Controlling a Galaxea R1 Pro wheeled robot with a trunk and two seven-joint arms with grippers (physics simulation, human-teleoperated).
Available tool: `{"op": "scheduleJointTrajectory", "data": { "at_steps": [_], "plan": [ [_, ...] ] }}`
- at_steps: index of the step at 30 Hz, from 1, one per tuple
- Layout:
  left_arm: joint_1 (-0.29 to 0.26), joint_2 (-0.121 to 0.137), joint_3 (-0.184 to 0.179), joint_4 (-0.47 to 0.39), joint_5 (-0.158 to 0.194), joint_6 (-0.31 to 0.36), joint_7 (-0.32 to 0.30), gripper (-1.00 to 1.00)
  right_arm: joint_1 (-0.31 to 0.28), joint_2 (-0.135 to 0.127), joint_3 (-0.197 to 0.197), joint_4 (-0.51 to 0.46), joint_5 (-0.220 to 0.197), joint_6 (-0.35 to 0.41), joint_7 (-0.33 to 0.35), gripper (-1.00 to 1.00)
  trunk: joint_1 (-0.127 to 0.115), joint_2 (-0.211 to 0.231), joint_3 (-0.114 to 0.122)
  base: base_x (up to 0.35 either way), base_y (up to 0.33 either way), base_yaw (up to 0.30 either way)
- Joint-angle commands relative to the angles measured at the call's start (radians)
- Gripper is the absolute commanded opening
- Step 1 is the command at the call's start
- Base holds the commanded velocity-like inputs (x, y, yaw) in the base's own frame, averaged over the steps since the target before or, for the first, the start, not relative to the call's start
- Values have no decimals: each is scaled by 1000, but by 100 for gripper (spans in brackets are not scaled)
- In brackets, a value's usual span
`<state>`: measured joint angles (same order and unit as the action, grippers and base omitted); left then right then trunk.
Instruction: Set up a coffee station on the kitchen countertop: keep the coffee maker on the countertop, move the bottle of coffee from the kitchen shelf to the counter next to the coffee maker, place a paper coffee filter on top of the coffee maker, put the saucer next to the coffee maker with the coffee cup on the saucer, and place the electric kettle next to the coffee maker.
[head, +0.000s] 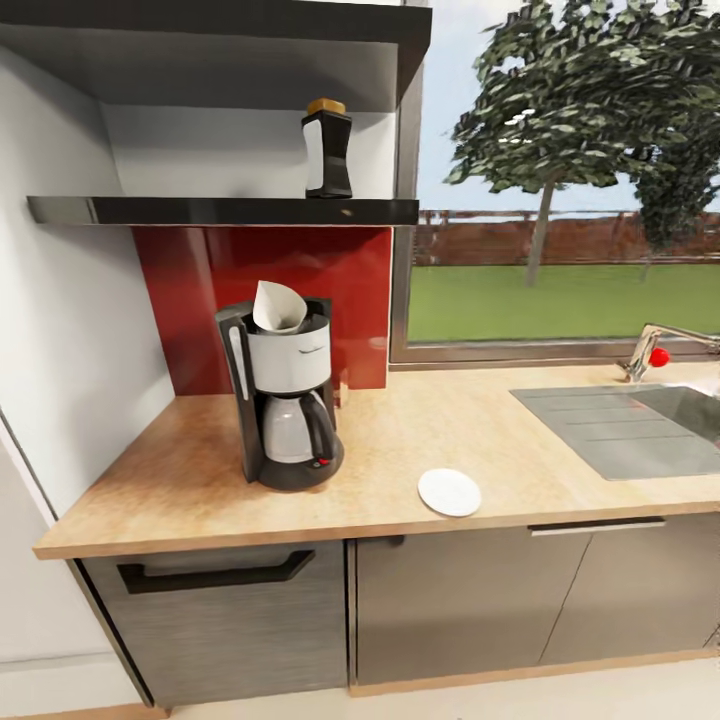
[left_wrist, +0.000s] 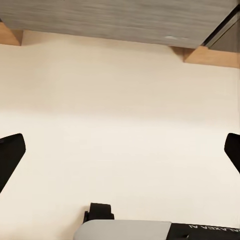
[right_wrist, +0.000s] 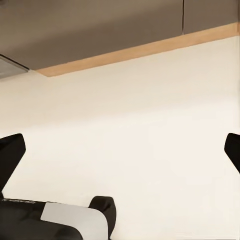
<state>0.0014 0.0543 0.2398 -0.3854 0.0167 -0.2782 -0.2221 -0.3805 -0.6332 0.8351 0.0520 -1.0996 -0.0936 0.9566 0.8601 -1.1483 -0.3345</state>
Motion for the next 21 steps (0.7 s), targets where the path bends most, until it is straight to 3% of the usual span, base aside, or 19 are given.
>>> {"op": "scheduleJointTrajectory", "data": {
  "at_steps": [1,10,15,21],
  "plan": [
    [0,-1,7,-1,2,1,-10,100,-1,1,8,3,-3,-9,4,100,0,-1,-1,0,-8,-136],
    [0,-1,7,-1,2,1,-10,100,-1,1,9,3,-2,-9,3,100,0,-1,-1,-13,-27,-69],
    [0,-1,7,-1,2,1,-10,100,-1,1,9,3,-2,-9,2,100,0,-1,-1,-189,-110,-9],
    [0,-1,7,-1,2,1,-10,100,-1,1,9,2,-2,-9,2,100,0,-1,-1,-113,-39,160]
  ]
}}
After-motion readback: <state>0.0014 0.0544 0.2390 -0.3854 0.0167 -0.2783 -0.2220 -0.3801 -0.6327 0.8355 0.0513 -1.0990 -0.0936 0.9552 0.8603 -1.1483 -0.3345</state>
